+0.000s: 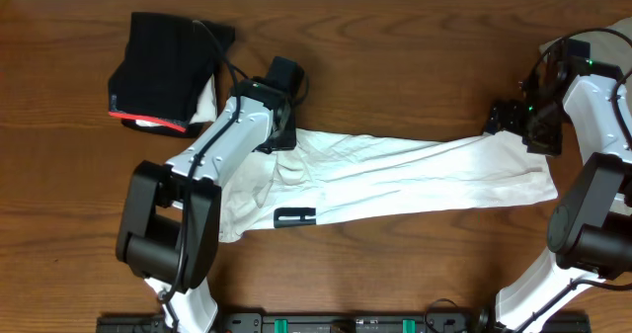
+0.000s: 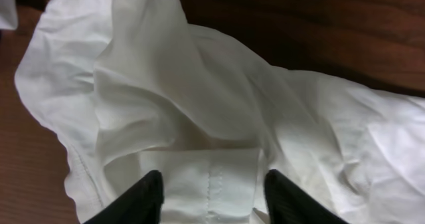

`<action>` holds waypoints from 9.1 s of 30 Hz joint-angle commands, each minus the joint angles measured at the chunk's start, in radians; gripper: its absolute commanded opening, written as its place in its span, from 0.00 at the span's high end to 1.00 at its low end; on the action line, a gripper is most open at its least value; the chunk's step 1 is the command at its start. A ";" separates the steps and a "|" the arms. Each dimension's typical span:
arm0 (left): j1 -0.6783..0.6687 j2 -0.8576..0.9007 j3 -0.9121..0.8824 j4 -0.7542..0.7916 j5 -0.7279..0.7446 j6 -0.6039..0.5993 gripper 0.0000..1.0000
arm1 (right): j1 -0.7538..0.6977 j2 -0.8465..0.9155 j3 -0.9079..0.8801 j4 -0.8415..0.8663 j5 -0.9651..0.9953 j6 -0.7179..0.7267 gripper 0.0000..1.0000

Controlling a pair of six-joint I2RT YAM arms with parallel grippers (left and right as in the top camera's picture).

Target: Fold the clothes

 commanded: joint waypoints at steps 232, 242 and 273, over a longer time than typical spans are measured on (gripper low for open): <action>0.140 -0.771 -0.251 -0.092 0.204 -0.174 0.02 | -0.358 0.207 0.534 -0.380 -0.070 -0.264 0.99; 0.140 -0.771 -0.251 -0.092 0.204 -0.174 0.02 | -0.172 0.142 0.557 -0.534 -0.148 -0.264 0.99; 0.140 -0.771 -0.251 -0.092 0.204 -0.174 0.02 | 0.732 0.132 0.212 -0.240 -0.135 0.103 0.92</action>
